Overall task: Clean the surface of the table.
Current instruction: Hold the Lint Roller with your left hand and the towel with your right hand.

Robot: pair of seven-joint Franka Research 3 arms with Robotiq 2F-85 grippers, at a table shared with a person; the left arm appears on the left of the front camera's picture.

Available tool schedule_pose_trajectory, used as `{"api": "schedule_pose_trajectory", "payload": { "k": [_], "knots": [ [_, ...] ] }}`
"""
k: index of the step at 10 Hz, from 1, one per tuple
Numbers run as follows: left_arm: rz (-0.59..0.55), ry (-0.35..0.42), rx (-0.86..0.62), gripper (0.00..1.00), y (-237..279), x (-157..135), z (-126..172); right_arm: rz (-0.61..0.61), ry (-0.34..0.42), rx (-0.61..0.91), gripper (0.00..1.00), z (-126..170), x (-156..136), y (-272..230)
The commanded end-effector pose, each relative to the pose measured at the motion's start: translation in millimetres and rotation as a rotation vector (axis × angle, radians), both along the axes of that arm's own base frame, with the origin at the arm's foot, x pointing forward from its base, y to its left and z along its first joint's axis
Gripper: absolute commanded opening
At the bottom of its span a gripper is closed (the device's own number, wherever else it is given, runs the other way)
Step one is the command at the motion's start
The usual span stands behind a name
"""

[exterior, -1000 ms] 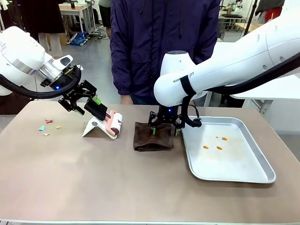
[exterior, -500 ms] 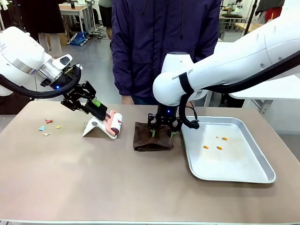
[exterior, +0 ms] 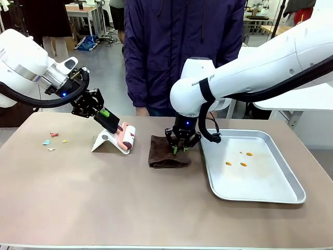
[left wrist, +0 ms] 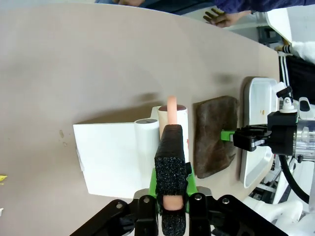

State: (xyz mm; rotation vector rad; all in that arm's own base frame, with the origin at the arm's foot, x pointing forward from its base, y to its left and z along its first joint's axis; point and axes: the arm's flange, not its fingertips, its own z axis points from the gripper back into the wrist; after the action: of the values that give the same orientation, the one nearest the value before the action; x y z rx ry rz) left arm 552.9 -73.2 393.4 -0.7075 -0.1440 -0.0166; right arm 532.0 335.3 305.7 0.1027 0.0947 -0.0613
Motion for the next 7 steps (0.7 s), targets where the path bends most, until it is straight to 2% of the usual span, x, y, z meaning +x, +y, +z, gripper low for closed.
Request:
{"api": "schedule_pose_trajectory", "payload": {
  "k": [1, 7],
  "knots": [
    [-0.003, -0.035, -0.005, 0.00, 2.9, -7.9, -4.0, 0.016, 0.029, 0.009, 0.00, -5.1, -1.2, -4.3],
    [-0.003, -0.038, -0.023, 0.00, 5.2, -9.4, -1.4, 0.000, 0.041, 0.087, 0.00, 1.2, -5.9, -8.4]
  ]
}}
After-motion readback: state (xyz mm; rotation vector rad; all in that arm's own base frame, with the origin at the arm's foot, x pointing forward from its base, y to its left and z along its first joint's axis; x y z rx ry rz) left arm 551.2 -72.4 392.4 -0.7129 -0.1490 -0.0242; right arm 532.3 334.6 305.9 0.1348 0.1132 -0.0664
